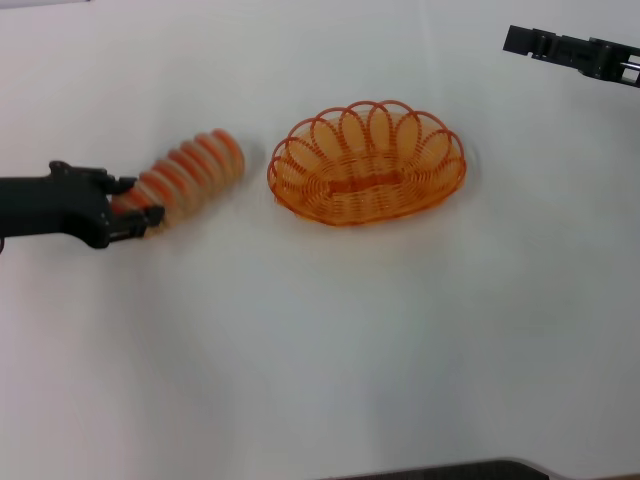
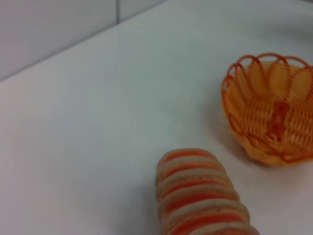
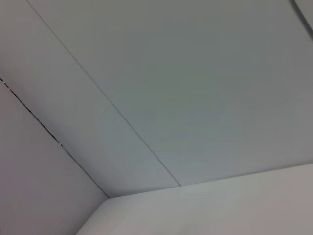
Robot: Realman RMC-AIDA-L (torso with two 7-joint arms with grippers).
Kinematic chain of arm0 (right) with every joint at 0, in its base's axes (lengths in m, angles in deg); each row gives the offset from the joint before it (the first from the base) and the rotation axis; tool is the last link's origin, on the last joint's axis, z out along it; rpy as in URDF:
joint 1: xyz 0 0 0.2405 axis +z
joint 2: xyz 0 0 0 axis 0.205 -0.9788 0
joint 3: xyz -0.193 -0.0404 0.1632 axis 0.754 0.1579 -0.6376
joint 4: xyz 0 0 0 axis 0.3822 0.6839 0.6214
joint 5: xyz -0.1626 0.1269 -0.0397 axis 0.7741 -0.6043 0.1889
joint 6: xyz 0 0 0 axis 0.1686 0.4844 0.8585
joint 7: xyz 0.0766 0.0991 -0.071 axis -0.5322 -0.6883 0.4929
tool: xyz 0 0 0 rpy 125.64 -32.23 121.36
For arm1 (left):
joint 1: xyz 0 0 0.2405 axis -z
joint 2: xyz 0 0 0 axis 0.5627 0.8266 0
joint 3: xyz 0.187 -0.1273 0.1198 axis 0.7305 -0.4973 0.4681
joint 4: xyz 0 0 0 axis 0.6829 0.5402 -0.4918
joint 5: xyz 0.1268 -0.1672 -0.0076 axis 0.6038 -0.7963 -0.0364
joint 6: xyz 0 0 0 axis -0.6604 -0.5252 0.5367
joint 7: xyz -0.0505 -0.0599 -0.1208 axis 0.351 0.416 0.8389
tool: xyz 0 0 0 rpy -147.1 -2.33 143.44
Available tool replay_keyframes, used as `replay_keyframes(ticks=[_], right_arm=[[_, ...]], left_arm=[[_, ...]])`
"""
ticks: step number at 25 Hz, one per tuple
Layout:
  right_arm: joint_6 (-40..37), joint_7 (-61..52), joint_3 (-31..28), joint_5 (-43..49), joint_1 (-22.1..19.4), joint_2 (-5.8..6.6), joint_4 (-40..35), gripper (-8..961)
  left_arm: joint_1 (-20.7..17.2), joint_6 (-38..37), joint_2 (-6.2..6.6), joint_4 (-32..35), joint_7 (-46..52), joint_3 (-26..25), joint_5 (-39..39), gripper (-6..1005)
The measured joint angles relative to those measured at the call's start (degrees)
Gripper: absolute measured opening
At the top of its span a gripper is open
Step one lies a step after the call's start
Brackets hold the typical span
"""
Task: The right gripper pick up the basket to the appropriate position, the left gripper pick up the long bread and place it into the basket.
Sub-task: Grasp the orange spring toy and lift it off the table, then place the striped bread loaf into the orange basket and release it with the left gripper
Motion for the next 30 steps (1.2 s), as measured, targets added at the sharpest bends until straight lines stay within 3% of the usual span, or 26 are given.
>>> replay_keyframes(ticks=[14, 30], right_arm=[[0.36, 0.37, -0.98, -0.08, -0.07, 0.16, -0.16, 915], [-0.02, 0.46, -2.71, -0.07, -1.63, 0.47, -0.48, 915]], left_arm=[[0.73, -0.49, 0.13, 0.50, -4.78, -0.03, -8.32, 418], [7.24, -9.18, 0.06, 3.69, -6.05, 9.53, -12.06, 291]])
